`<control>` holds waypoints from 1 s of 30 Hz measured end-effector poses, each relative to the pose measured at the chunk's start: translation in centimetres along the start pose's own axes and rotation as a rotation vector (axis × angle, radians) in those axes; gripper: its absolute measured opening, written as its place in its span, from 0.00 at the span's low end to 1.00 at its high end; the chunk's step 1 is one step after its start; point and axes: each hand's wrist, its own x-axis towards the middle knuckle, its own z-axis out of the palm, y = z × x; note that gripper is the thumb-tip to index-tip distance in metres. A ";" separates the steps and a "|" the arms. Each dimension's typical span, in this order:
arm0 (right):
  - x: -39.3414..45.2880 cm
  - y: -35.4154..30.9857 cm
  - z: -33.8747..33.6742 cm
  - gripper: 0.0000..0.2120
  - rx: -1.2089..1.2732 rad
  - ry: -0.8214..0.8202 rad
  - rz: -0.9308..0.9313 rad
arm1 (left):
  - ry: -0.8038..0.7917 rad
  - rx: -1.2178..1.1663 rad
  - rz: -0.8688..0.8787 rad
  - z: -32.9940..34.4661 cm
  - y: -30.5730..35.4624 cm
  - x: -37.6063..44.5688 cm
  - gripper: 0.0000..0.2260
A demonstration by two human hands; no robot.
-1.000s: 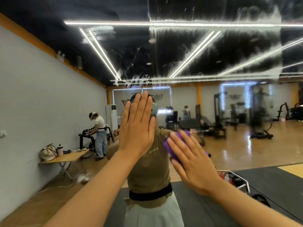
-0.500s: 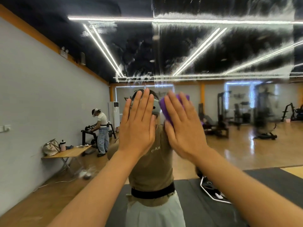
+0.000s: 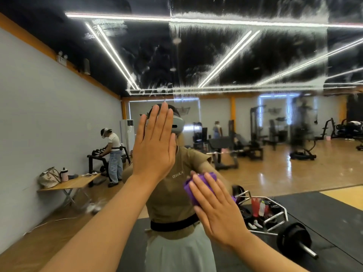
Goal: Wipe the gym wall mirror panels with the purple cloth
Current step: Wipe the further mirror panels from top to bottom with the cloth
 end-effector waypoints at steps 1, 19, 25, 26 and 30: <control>1.7 0.5 -0.4 0.28 0.010 0.029 0.037 | 0.004 0.004 0.002 0.0 0.0 0.0 0.26; -4.8 1.8 1.5 0.28 -0.114 -0.084 -0.217 | 0.023 0.034 0.007 0.2 0.0 0.0 0.26; 0.0 4.1 -0.4 0.26 -0.075 -0.038 -0.218 | 0.013 0.028 -0.001 0.3 0.0 -0.1 0.26; 2.2 4.8 -0.9 0.27 -0.047 0.020 -0.150 | 0.011 0.025 -0.002 0.3 -0.1 -0.1 0.26; 12.2 8.8 -4.4 0.26 -0.014 0.175 0.048 | -0.013 0.031 -0.009 0.1 -0.1 -0.1 0.26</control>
